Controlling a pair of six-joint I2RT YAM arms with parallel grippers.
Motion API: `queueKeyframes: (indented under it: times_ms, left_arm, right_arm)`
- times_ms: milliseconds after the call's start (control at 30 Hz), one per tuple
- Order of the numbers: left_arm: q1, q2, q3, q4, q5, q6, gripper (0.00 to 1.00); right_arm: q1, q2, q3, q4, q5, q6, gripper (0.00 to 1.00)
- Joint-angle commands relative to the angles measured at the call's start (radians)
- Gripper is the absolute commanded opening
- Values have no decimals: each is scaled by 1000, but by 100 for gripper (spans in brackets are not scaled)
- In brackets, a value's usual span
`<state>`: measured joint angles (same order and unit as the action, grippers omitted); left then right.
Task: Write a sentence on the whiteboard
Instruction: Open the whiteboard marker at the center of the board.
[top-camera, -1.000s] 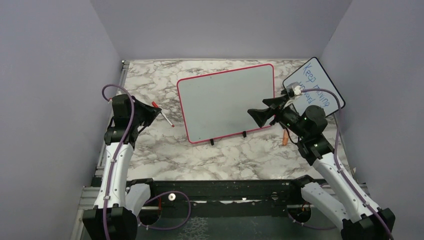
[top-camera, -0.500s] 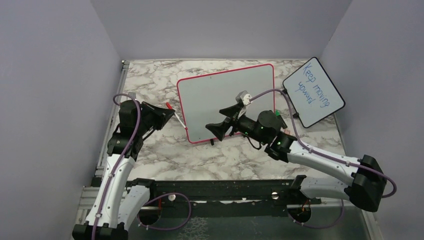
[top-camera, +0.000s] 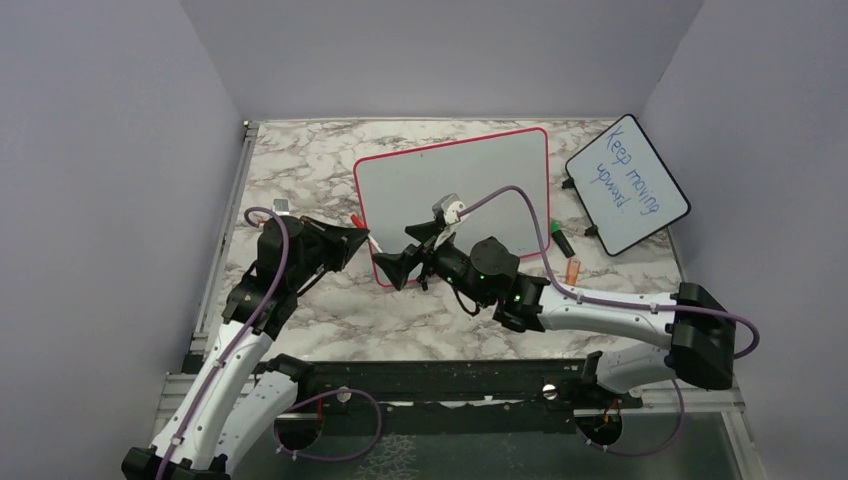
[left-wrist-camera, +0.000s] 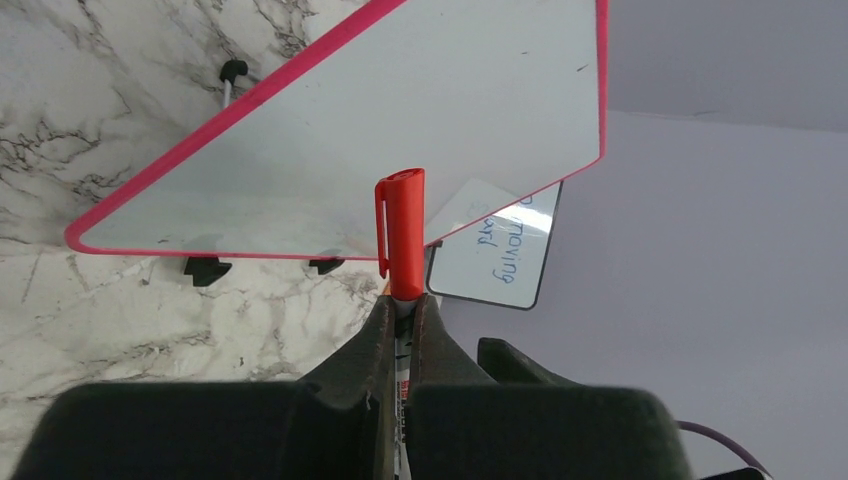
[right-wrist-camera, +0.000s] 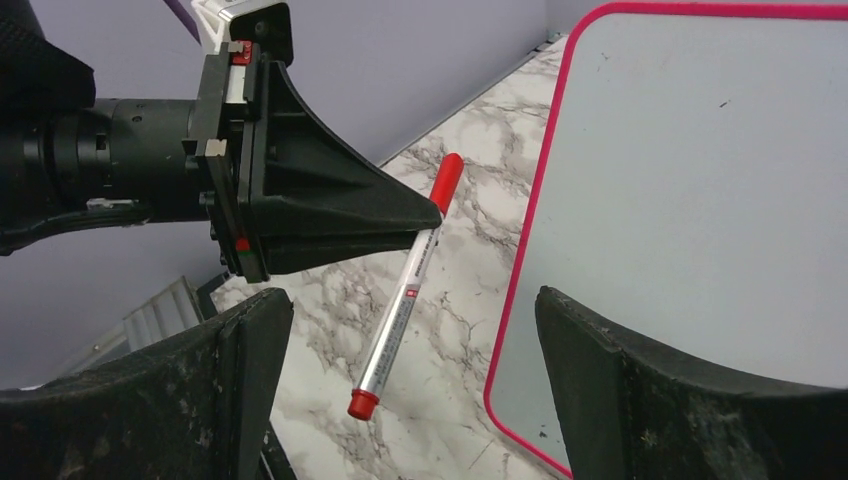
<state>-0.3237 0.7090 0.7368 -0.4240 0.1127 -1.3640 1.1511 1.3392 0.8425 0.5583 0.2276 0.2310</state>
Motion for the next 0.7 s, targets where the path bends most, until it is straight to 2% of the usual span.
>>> queueKeyframes:
  times_ms: [0, 167, 200, 267, 333, 467, 667]
  left_arm:
    - [-38, -9, -8, 63, -56, -89, 0]
    - [-49, -20, -10, 72, -69, -103, 0]
    - [-50, -23, -12, 74, -71, -107, 0]
    - [-52, -26, -18, 79, -73, -115, 0]
    - [-54, -26, -23, 89, -71, -119, 0]
    - [-55, -29, -34, 101, -73, -125, 0]
    - [-58, -25, -36, 115, -71, -132, 0]
  right_arm:
    - [30, 52, 61, 34, 132, 43, 95]
    - [38, 94, 86, 14, 138, 79, 89]
    - [40, 97, 88, 14, 136, 88, 83]
    - [46, 108, 99, 5, 142, 104, 67]
    - [49, 121, 109, -2, 149, 115, 57]
    - [54, 141, 112, 2, 170, 128, 54]
    - [56, 166, 127, -13, 211, 132, 44]
